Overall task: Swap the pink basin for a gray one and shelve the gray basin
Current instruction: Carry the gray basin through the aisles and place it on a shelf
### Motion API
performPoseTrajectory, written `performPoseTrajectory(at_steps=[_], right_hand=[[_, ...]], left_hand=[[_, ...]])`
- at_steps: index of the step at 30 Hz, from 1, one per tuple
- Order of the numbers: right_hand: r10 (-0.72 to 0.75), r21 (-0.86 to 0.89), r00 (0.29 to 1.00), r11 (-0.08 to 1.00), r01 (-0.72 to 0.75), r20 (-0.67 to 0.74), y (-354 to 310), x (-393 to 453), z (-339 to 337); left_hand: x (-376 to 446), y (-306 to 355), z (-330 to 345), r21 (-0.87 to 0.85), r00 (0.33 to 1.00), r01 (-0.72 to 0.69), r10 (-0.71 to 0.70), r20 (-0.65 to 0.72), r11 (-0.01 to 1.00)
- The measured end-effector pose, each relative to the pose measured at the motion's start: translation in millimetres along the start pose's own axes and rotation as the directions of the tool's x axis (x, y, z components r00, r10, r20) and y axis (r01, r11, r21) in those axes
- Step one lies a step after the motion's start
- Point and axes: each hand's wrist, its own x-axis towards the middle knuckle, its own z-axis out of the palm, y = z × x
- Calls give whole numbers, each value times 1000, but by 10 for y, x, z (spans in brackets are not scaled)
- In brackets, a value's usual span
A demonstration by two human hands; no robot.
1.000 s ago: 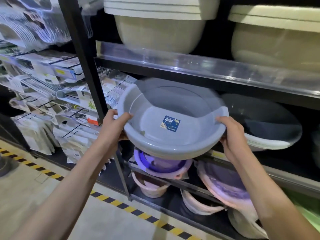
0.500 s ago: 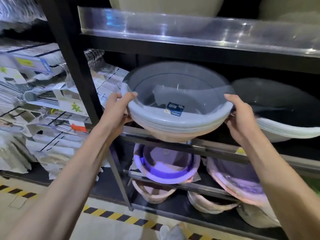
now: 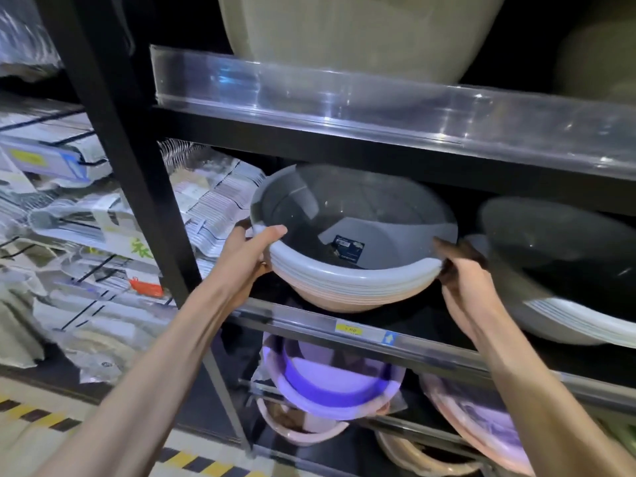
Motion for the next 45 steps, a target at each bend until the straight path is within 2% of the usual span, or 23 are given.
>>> performPoseTrajectory(at_steps=[8, 12, 15, 19, 23, 31, 37, 42, 45], right_hand=[[-77, -38, 997, 996, 77, 13, 155, 74, -18], [-100, -97, 995, 990, 97, -24, 187, 101, -59], [-70, -120, 997, 990, 67, -18, 167, 80, -86], [-33, -241, 999, 970, 40, 33, 163, -121, -125], [102, -225, 995, 969, -102, -10, 249, -329, -117], [97, -230, 995, 969, -92, 12, 174, -306, -55], [79, -215, 997, 974, -73, 17, 159, -93, -59], [100, -215, 995, 972, -93, 22, 178, -46, -86], [106, -308, 994, 947, -95, 22, 143, -60, -116]], left_hand=[[137, -164, -19, -30, 1000, -19, 19, 8, 999], [125, -198, 9, -40, 1000, -13, 12, -12, 999], [41, -168, 17, -32, 1000, -6, 6, 8, 999], [-203, -240, 28, 22, 998, -24, 23, 59, 999], [-359, -290, 66, 24, 990, -19, 15, 144, 1000], [-309, -233, 121, 11, 995, 24, -25, 95, 1000], [-136, -180, 272, -1, 993, 116, -115, 36, 993], [-86, -179, 235, 61, 989, 137, -141, 55, 989], [-86, -103, 156, 257, 989, 119, -138, 58, 959]])
